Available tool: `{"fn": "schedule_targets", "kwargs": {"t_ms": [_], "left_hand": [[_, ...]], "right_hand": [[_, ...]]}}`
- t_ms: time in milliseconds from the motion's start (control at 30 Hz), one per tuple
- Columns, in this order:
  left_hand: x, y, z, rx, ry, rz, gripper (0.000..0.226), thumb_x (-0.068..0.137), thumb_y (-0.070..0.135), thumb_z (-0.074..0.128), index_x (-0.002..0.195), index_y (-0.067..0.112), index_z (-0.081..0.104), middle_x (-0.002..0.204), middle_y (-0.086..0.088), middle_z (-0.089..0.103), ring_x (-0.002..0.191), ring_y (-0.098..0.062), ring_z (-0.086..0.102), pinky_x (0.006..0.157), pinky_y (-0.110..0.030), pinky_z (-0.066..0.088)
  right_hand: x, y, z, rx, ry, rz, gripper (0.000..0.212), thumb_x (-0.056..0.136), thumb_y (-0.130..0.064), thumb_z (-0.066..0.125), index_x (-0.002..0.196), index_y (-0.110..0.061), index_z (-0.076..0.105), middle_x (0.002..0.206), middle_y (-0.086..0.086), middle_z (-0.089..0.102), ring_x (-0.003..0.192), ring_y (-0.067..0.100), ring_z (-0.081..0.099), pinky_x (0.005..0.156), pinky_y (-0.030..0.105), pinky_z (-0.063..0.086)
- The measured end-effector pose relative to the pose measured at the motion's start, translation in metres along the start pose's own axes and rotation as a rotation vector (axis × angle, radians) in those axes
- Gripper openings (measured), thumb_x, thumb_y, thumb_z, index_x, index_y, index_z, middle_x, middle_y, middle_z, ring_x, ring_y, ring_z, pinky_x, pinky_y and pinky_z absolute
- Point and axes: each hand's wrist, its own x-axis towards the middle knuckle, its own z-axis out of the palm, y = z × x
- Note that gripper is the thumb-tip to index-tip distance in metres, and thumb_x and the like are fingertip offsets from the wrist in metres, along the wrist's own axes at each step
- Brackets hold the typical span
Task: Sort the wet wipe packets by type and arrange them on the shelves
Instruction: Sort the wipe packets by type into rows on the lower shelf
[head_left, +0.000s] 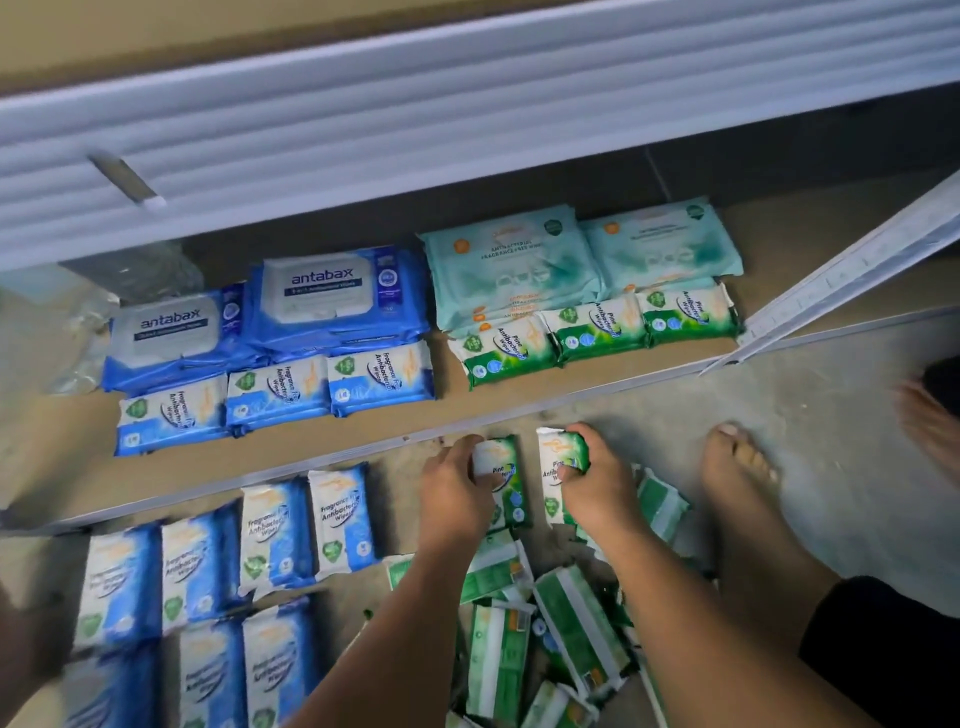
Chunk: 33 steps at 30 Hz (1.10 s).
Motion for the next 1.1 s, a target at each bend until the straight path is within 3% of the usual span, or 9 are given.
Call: {"fn": "schedule_targets", "kwargs": {"t_ms": [100,200,367,500,567,767,833,900,1100], "left_hand": [[0.004,0.000,0.003,-0.052,-0.001,-0.026,0.047,0.085,0.017,0.078,0.128,0.026,0.061,0.110,0.001,0.068,0.090,-0.019,0.065,0.077,-0.037,0.058],[0.009,-0.002,0.005,-0.112,0.038,-0.064,0.041,0.089,0.015,0.074,0.125,0.028,0.060,0.105,0.005,0.070,0.078,-0.002,0.067,0.060,-0.019,0.055],[0.014,-0.007,0.010,-0.088,0.030,-0.079,0.045,0.085,0.020,0.074,0.121,0.038,0.055,0.094,0.008,0.073,0.083,-0.012,0.070,0.065,-0.042,0.060],[0.011,-0.006,0.015,-0.085,0.068,-0.098,0.039,0.091,0.008,0.065,0.117,0.033,0.050,0.095,0.008,0.072,0.081,0.000,0.070,0.060,-0.028,0.057],[0.009,-0.003,0.016,-0.104,0.106,-0.102,0.033,0.091,0.006,0.067,0.113,0.025,0.052,0.103,0.005,0.065,0.074,0.007,0.068,0.058,-0.019,0.050],[0.005,-0.002,0.011,-0.121,0.119,-0.055,0.023,0.090,0.010,0.068,0.101,0.023,0.053,0.106,0.006,0.054,0.081,0.001,0.069,0.064,-0.028,0.058],[0.001,-0.004,0.006,-0.064,0.143,-0.004,0.024,0.087,0.020,0.073,0.102,0.025,0.055,0.102,0.010,0.054,0.090,-0.011,0.064,0.072,-0.035,0.056],[-0.008,-0.009,-0.001,0.010,0.130,0.067,0.024,0.087,0.024,0.074,0.106,0.021,0.059,0.100,0.007,0.057,0.090,-0.015,0.058,0.076,-0.030,0.050],[-0.053,-0.028,-0.028,0.118,-0.046,0.265,0.033,0.087,0.021,0.068,0.119,0.021,0.065,0.106,0.014,0.055,0.103,-0.015,0.060,0.090,-0.029,0.052]], "right_hand": [[0.008,0.003,-0.003,-0.020,0.041,0.000,0.047,0.087,-0.003,0.069,0.125,-0.031,0.064,0.113,0.006,0.065,0.094,0.025,0.061,0.073,0.029,0.051],[0.014,-0.001,-0.001,-0.066,0.054,-0.038,0.050,0.085,-0.004,0.072,0.128,-0.027,0.064,0.117,0.005,0.065,0.100,0.027,0.062,0.084,0.033,0.053],[0.022,-0.011,0.012,-0.089,0.024,-0.095,0.056,0.086,-0.006,0.074,0.136,-0.026,0.060,0.121,0.003,0.065,0.104,0.026,0.064,0.091,0.039,0.056],[0.024,-0.008,0.012,-0.159,0.069,-0.105,0.057,0.087,-0.006,0.073,0.140,-0.019,0.058,0.124,0.008,0.055,0.111,0.029,0.058,0.099,0.036,0.049],[0.025,-0.008,0.012,-0.181,0.083,-0.108,0.057,0.088,-0.007,0.072,0.141,-0.018,0.057,0.125,0.009,0.054,0.113,0.029,0.056,0.100,0.035,0.048],[0.021,-0.010,0.012,-0.201,0.113,-0.123,0.061,0.086,-0.008,0.073,0.144,-0.016,0.054,0.125,0.011,0.055,0.112,0.031,0.056,0.094,0.036,0.050],[0.017,-0.010,0.008,-0.247,0.222,-0.154,0.050,0.080,-0.008,0.072,0.128,-0.016,0.065,0.111,0.011,0.058,0.103,0.035,0.056,0.080,0.037,0.051],[0.012,-0.004,0.002,-0.234,0.341,-0.129,0.037,0.071,-0.006,0.068,0.107,-0.015,0.071,0.097,0.011,0.060,0.091,0.039,0.058,0.071,0.039,0.051],[-0.017,0.005,-0.027,-0.295,0.362,0.103,0.036,0.068,-0.010,0.065,0.104,-0.012,0.067,0.103,0.016,0.062,0.097,0.040,0.057,0.074,0.040,0.049]]}}
